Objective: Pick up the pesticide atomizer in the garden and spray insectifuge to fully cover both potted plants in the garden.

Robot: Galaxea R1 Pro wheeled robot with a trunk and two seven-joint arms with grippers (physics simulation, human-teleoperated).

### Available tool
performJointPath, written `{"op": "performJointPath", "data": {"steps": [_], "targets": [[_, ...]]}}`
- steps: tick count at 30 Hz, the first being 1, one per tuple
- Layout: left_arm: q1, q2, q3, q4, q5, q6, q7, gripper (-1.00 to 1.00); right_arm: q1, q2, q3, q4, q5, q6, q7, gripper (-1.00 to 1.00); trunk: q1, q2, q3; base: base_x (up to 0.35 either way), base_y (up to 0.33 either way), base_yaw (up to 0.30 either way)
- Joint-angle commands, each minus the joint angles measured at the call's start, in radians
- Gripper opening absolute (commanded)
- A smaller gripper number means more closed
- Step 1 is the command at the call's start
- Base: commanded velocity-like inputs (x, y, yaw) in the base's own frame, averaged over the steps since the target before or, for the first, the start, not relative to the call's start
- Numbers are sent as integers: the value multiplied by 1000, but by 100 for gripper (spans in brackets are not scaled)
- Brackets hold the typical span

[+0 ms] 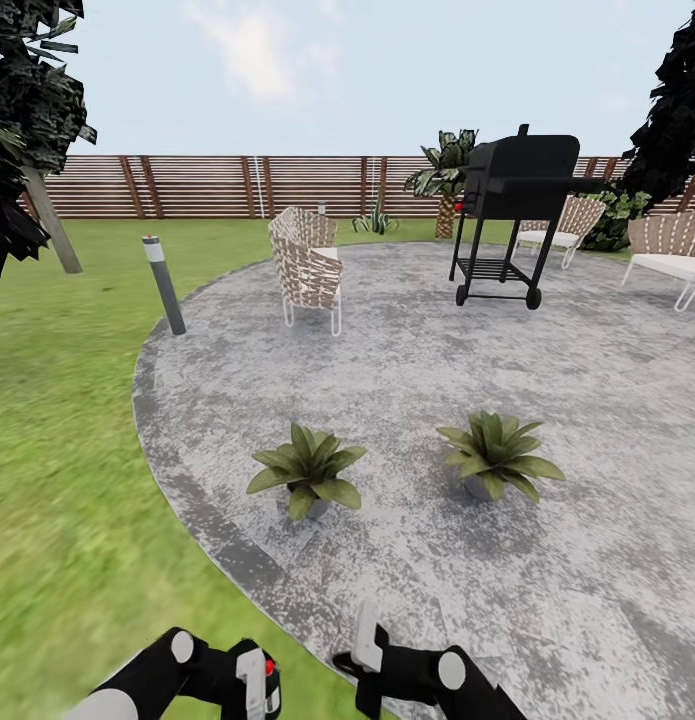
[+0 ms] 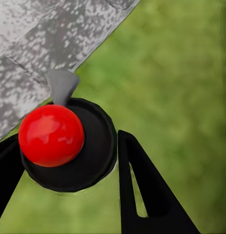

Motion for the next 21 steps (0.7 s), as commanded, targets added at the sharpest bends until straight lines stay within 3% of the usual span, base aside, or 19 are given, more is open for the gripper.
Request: {"op": "performJointPath", "data": {"steps": [1,11,21], "targets": [[0,-5,8,-1,-10,-4,-4,-100,-1,1,-1,-2,9,-5,0,-100,0,0,-1,0,0,0],[0,-30,8,-3,-11,-14,-11,-100,-3,4,-1,-6,9,-5,0,-100,0,0,-1,0,0,0],[-2,-62,8,-57,-10,-13,-73,-100,-3,4,-1,-5,10,-5,0,-100,0,0,-1,0,0,0]]}}
